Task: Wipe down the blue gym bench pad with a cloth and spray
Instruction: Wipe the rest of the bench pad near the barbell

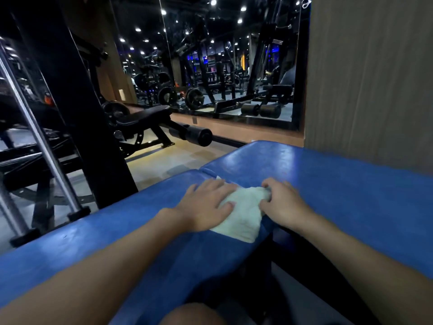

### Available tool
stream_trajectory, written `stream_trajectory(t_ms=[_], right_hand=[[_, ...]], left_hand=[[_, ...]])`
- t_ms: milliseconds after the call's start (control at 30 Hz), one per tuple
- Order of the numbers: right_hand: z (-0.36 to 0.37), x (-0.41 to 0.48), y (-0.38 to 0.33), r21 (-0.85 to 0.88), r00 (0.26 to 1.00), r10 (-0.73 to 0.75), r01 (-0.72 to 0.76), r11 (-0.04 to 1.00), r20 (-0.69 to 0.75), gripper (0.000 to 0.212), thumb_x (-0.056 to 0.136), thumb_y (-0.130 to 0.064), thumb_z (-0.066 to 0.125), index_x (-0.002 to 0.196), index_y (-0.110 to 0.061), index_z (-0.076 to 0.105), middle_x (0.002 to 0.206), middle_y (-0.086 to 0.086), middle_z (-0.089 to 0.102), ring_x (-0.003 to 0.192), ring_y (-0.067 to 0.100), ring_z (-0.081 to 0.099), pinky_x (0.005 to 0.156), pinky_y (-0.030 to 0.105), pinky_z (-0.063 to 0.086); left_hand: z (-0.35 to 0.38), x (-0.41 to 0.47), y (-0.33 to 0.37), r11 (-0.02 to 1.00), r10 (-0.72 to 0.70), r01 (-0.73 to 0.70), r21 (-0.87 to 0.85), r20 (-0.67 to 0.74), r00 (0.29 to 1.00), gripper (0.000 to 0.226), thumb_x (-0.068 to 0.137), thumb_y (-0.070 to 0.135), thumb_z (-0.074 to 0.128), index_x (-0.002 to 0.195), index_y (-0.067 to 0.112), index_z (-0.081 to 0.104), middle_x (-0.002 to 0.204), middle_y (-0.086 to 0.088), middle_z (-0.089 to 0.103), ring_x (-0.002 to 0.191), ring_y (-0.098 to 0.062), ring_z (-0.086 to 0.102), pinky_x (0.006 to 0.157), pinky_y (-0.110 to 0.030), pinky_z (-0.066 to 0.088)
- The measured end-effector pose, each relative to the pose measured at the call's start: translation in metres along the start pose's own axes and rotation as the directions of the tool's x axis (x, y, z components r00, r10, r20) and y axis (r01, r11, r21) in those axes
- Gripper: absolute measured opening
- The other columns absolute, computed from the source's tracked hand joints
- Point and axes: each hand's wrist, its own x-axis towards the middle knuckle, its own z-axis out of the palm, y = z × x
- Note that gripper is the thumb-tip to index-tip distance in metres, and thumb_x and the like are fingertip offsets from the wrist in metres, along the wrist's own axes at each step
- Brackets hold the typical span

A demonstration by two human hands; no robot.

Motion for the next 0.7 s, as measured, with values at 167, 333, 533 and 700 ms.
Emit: stream_trajectory(t_ms=[167,333,533,700], right_hand=[[-0.002,-0.015,-0.028,-0.244,0.922,-0.385,0.365,0.898,-0.040,0.043,0.097,-0.043,0.043,0.138,-0.031,0.048,0.136,-0.002,0.043,0.129,0.021,0.034,0.107,0.037,0.025],[0.040,-0.007,-0.038,-0.318,0.843,-0.446,0.530,0.786,0.302,0.062,0.093,-0.067,0.023,0.149,-0.040,0.027,0.160,0.001,0.024,0.148,0.025,0.016,0.119,0.045,0.010],[0.032,0.021,-0.042,-0.347,0.806,-0.359,0.542,0.765,0.470,0.059,0.095,-0.065,0.026,0.145,-0.035,0.031,0.159,-0.002,0.019,0.147,0.024,0.013,0.117,0.049,0.014],[0.030,0.015,-0.041,-0.229,0.837,-0.371,0.484,0.844,0.402,0.043,0.093,-0.062,0.017,0.108,-0.033,0.046,0.126,-0.010,0.039,0.131,0.017,0.032,0.109,0.044,0.023]], left_hand=[[-0.005,-0.017,-0.028,0.984,-0.177,0.177,0.000,-0.020,0.984,0.046,0.099,0.043,0.040,0.144,0.036,0.039,0.143,0.006,0.044,0.133,-0.021,0.038,0.107,-0.048,0.032],[0.001,-0.023,-0.048,0.964,-0.267,0.267,-0.014,-0.014,0.964,0.043,0.100,0.031,0.038,0.143,0.030,0.041,0.143,0.003,0.046,0.132,-0.021,0.040,0.108,-0.046,0.033],[-0.005,-0.035,-0.061,0.940,-0.340,0.334,-0.069,-0.109,0.934,0.039,0.098,0.025,0.043,0.136,0.027,0.051,0.139,0.003,0.049,0.130,-0.022,0.044,0.108,-0.043,0.035],[-0.011,-0.062,-0.061,0.900,-0.415,0.421,0.110,-0.074,0.907,0.038,0.096,0.044,0.045,0.132,0.031,0.050,0.131,0.001,0.047,0.124,-0.026,0.044,0.101,-0.044,0.037]])
